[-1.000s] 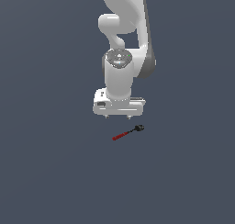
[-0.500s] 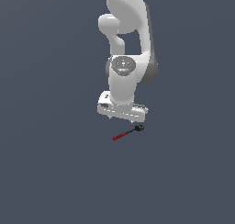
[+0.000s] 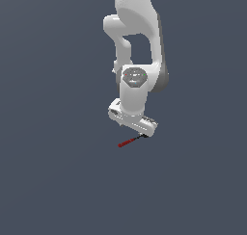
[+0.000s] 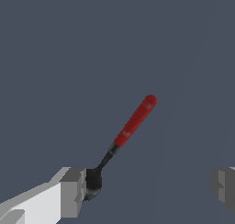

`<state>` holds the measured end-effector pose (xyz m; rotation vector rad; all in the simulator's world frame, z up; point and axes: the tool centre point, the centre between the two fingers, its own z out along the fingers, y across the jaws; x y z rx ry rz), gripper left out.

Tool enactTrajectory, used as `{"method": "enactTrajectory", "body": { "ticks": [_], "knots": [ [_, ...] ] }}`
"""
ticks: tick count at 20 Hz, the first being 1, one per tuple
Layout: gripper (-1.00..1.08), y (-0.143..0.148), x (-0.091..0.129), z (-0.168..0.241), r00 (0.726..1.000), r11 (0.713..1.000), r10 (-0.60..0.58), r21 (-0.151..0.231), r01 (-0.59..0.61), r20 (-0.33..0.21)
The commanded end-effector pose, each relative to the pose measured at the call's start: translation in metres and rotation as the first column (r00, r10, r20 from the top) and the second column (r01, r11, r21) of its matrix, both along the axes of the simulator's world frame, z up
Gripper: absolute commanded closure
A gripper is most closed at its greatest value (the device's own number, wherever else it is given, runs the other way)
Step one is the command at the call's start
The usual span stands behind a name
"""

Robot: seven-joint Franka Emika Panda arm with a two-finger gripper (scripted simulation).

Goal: Pick up the object and move it to a goal position.

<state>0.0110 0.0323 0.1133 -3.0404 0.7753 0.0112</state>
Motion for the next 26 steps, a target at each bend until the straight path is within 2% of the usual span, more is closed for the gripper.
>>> {"method": "enactTrajectory", "body": {
  "ticks": [1,8,15,21,26],
  "knots": [
    [-0.92,0.004,0.001,-0.006,0.998,0.998,-0.066,0.000,0.066,0.000],
    [-0.92,0.015,0.002,-0.022,0.970,0.970,-0.243,0.000,0.243,0.000],
    [-0.92,0.024,0.002,-0.038,0.915,0.915,-0.405,-0.003,0.405,0.002],
    [-0.92,0.030,0.002,-0.047,0.869,0.869,-0.495,-0.004,0.495,0.004],
    [-0.92,0.032,0.002,-0.051,0.844,0.844,-0.537,-0.005,0.537,0.005]
  ]
}}
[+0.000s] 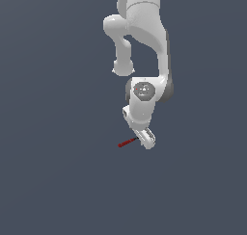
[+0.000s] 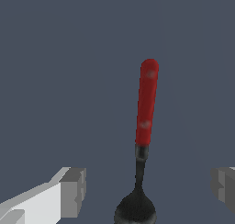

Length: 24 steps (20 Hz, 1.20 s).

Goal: Pick up the object and move it to a goal position.

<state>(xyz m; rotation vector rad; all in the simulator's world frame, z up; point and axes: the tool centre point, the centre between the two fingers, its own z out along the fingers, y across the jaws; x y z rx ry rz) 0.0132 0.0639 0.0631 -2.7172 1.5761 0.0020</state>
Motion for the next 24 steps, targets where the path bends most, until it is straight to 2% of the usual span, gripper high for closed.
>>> {"method": "enactTrajectory", "body": {
  "ticks": [1,9,18,23,24],
  "knots": [
    [-0.92,0.001,0.000,-0.002,1.000,1.000,-0.021,-0.001,0.021,0.001],
    [-0.92,0.001,0.000,-0.006,1.000,1.000,-0.027,-0.001,0.027,0.001],
    [-0.92,0.001,-0.001,-0.046,1.000,1.000,-0.031,-0.001,0.031,0.001],
    [-0.92,0.001,0.000,-0.053,1.000,1.000,-0.031,-0.001,0.031,0.001],
    [1.08,0.001,0.000,-0.053,1.000,1.000,-0.031,-0.001,0.031,0.001]
  ]
}}
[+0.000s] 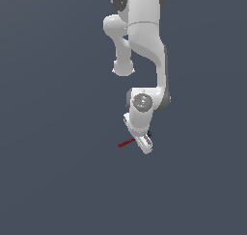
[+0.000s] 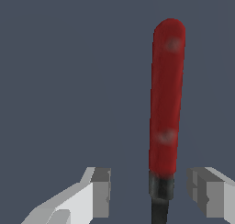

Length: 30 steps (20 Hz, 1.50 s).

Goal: Pick up the object and move it to a goal position.

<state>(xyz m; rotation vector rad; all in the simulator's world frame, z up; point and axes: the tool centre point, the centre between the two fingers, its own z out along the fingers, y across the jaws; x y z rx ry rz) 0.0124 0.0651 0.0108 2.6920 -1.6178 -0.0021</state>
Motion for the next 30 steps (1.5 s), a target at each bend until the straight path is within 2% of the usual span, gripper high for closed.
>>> {"method": "enactTrajectory", "body": {
  "ticks": [1,12,17,23,30],
  "knots": [
    [1.08,0.000,0.001,0.000,1.000,1.000,0.000,0.000,0.000,0.001],
    [1.08,-0.002,0.000,0.001,1.000,1.000,-0.001,0.000,0.001,0.002],
    [1.08,-0.013,-0.003,0.010,1.000,1.000,-0.001,0.000,0.001,0.002],
    [1.08,-0.043,-0.013,0.035,1.000,1.000,-0.001,0.001,0.001,0.002],
    [1.08,-0.099,-0.030,0.082,1.000,1.000,-0.001,0.002,0.001,0.001]
  ]
}}
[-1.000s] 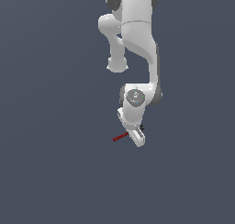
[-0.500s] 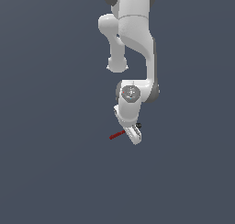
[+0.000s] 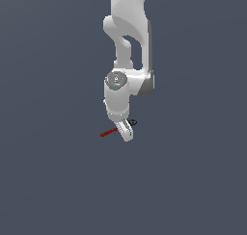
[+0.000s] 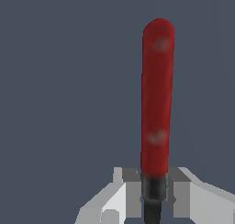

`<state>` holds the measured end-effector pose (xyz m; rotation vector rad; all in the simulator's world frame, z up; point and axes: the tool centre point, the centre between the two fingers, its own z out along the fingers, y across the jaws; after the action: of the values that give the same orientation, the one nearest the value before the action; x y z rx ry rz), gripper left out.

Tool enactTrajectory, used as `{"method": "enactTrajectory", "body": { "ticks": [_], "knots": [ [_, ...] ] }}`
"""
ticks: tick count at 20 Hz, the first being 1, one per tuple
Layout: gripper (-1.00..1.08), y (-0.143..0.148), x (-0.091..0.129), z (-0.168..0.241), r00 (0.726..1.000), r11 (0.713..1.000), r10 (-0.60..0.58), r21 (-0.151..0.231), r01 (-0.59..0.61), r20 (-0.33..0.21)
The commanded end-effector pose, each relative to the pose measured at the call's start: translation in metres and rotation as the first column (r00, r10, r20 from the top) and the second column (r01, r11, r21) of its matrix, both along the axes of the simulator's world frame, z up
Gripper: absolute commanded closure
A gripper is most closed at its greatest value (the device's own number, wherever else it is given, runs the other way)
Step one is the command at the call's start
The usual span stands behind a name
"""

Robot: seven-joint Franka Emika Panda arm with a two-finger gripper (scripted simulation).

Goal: Pick up the object and move it to a goal position.

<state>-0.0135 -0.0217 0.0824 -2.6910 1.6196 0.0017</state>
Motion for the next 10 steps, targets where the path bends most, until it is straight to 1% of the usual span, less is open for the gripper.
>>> {"method": "enactTrajectory", "body": {
  "ticks": [1,5,10],
  "knots": [
    [1.08,-0.020,-0.006,0.017,1.000,1.000,0.000,0.001,0.000,0.000],
    [1.08,-0.046,-0.013,0.038,1.000,1.000,0.000,0.001,0.000,0.000],
    [1.08,-0.066,-0.017,0.055,1.000,1.000,0.001,0.000,-0.001,0.000]
  ]
}}
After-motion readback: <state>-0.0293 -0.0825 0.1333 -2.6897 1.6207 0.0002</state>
